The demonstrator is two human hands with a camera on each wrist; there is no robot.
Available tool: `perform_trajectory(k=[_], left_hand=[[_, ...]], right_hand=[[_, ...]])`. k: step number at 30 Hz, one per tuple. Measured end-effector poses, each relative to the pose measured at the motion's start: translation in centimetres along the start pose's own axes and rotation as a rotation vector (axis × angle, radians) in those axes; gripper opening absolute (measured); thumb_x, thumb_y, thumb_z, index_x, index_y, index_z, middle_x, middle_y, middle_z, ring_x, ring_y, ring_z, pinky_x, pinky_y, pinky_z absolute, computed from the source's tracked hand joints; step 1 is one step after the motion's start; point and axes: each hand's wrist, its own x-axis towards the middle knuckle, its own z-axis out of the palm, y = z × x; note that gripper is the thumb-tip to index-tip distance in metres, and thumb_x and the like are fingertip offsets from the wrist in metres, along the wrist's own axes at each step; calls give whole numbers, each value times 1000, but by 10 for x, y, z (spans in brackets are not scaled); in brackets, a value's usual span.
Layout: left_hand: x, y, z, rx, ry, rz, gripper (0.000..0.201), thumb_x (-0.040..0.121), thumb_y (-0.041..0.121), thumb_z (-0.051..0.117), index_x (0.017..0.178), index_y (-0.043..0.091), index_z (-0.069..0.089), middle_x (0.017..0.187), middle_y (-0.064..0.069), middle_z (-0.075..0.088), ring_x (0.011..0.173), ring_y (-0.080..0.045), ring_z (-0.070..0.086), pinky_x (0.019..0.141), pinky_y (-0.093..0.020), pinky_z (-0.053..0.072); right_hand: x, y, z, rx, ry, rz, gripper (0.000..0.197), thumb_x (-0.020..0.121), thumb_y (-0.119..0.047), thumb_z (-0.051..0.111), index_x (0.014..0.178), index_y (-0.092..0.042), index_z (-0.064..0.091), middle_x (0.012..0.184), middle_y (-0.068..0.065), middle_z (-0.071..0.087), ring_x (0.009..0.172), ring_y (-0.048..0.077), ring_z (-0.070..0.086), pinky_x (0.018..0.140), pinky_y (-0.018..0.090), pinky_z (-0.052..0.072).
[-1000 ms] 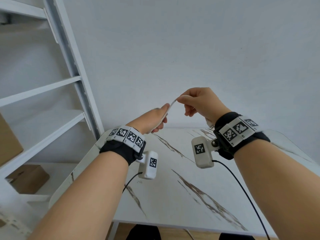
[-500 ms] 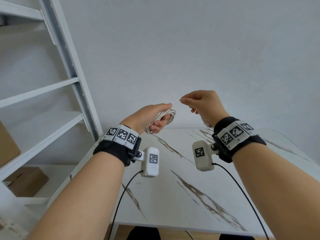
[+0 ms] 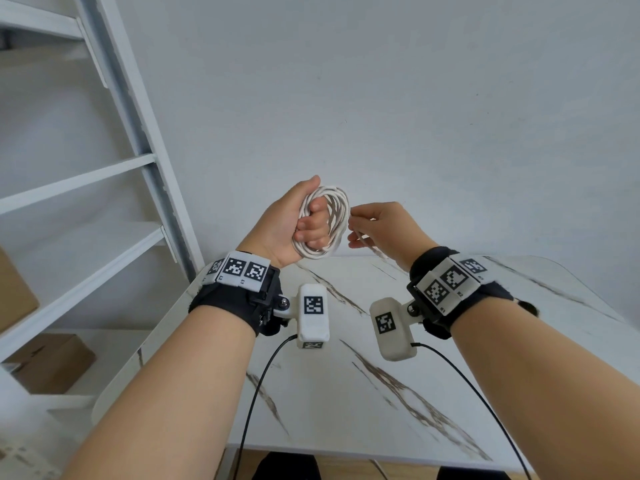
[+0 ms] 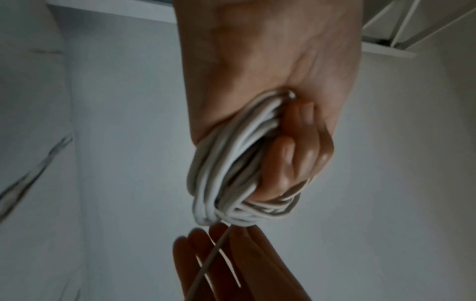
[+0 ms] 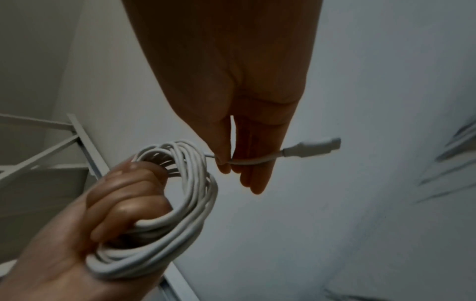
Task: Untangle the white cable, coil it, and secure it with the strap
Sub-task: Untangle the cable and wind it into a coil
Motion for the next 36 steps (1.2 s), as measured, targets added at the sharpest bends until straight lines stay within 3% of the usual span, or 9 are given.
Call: perform_trajectory(k=[4,10,14,19,21,23,28,32,36], left_hand=[[2,-1,3,-149,34,47,53,99,42,36,52,18,40,34,6,23,25,-8,20,38,-18,21],[3,-1,4,-216,65,82,56,99,42,37,48,18,42,33,6,23,25,-8,20,35,-17,22],[3,-1,6,-220,76,93,57,99,42,37,48,18,42,33,6,22,26,-8,20,37,-19,21],[5,-7,14,-178,109,108,55,100,42,36,51,16,40,35,3,26,29,-12,25,41,-20,27],[6,-11,17,-178,155,110,53,99,44,38,55,14,38,38,-1,32,35,-15,33,43,-21,35],[7,-15,17,-167,196,102,54,98,49,41,58,13,40,44,-4,40,44,-19,46,52,-25,47],[10,-27,6,97,287,140,53,95,57,40,70,12,51,57,-3,58,66,-21,61,81,-35,49],[10,-31,1,73,256,89,50,92,57,45,91,7,56,73,-3,57,70,-18,62,84,-34,51],[9,-31,-3,259,219,41,42,90,47,58,102,7,56,77,-6,62,75,-21,64,90,-39,50]], right_hand=[[-8,-4,9,149,-70,24,22,97,-4,52,105,3,71,102,24,71,86,26,69,83,32,60],[-10,-10,12,366,-141,105,33,95,5,38,112,6,66,108,25,69,95,33,69,90,36,57],[-13,-12,9,472,-178,122,28,98,-12,48,110,7,66,105,23,69,93,30,69,90,36,56],[-13,-5,9,344,-83,-2,28,95,-11,58,107,14,64,106,36,65,101,43,67,92,41,56],[-12,-4,8,271,-12,-43,27,95,-9,57,103,16,63,98,35,65,90,39,67,76,29,59],[-12,-5,6,173,35,-74,26,94,-10,58,99,16,63,85,25,63,77,27,60,60,18,51],[-8,-7,-4,-12,87,-122,21,90,-11,61,87,10,64,72,16,57,69,21,52,69,34,42],[-8,-10,-12,-163,72,-160,16,90,-8,60,84,6,64,69,12,60,67,18,59,68,27,46],[-8,-9,-14,-314,2,-176,14,90,-10,59,87,3,66,69,13,57,63,15,50,63,27,39]])
